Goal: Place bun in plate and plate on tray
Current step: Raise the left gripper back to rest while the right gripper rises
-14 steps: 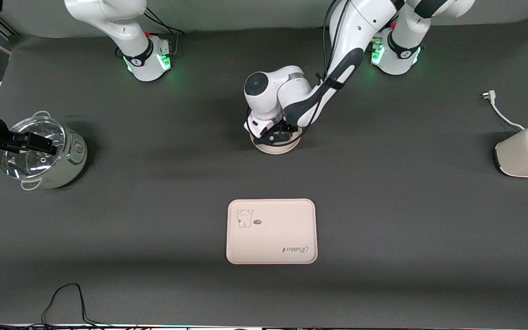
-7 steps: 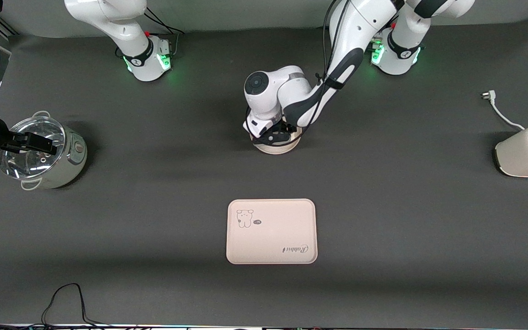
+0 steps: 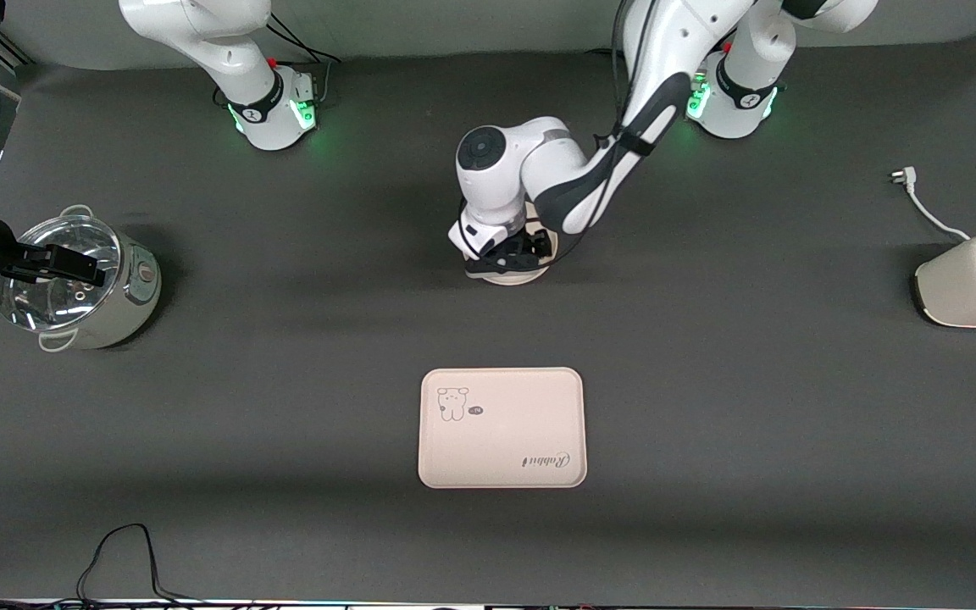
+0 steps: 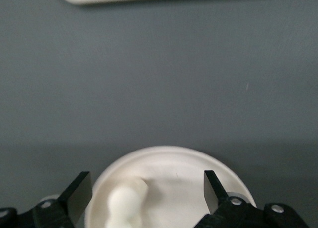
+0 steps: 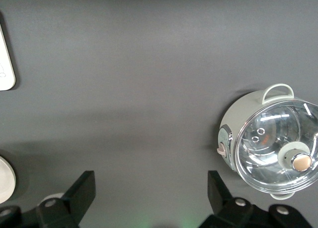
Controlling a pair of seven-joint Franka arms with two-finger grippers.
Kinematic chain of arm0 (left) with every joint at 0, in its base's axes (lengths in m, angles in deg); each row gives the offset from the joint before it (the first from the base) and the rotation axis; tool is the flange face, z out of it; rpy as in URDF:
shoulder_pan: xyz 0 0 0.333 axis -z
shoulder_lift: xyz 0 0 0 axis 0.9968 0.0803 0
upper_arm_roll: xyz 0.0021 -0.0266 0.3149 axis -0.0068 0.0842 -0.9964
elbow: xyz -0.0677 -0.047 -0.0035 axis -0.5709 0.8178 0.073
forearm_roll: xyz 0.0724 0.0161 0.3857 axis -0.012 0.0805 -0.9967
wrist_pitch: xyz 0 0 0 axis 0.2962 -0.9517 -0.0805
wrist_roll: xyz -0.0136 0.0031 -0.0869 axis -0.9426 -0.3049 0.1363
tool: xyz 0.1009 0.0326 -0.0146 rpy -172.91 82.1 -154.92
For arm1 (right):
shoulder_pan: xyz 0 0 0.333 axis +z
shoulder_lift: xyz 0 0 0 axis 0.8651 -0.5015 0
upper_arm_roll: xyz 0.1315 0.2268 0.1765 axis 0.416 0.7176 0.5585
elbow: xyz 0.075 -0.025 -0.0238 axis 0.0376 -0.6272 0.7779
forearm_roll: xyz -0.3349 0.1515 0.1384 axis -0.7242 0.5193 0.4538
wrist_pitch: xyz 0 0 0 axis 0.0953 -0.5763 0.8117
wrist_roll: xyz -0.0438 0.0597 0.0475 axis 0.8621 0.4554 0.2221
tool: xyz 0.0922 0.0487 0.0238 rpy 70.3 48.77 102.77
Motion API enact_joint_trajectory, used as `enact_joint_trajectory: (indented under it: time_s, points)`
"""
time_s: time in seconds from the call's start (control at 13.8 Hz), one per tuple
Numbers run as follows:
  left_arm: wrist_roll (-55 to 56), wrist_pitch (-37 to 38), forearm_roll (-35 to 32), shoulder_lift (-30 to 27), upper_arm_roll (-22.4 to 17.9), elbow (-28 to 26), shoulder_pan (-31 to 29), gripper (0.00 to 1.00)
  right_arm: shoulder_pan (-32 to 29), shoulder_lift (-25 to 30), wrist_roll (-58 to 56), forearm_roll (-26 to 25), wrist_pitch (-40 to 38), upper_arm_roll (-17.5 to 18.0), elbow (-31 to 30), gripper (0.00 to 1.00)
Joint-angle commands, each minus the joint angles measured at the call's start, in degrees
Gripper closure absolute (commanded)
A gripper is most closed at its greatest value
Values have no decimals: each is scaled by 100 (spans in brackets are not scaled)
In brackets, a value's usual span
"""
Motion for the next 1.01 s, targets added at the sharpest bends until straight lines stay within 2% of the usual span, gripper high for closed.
enact_joint_trajectory:
  time_s: [0.0, 0.22, 0.36, 0.43, 0.58, 0.72, 0.94]
  points:
    - [-744, 40, 291, -823, -335, -136, -349, 0, 51, 240, -12, 77, 47, -7, -247, 0]
    - [-956, 380, 580, -1710, -564, -163, -972, 0, 200, 337, 110, 94, 118, 2, -441, 0]
    - [-1646, 777, 957, -2282, -1011, -163, -1315, 0, 542, 433, 530, 103, 196, 11, -642, 0]
    - [-2347, 952, 1395, -2485, -1309, -145, -1517, 0, 787, 521, 768, 103, 310, 11, -783, 0]
    - [-3831, 1382, 2336, -2863, -1968, -154, -1721, 0, 1402, 557, 1521, 496, 469, 11, -968, 0]
    - [-4819, 1883, 2348, -3258, -2339, -110, -1826, 0, 2279, 487, 2645, 665, 793, 19, -1004, 0]
    - [-5008, 2332, 2339, -3426, -2805, 66, -1879, 0, 3651, 232, 4228, 657, 1364, 19, -969, 0]
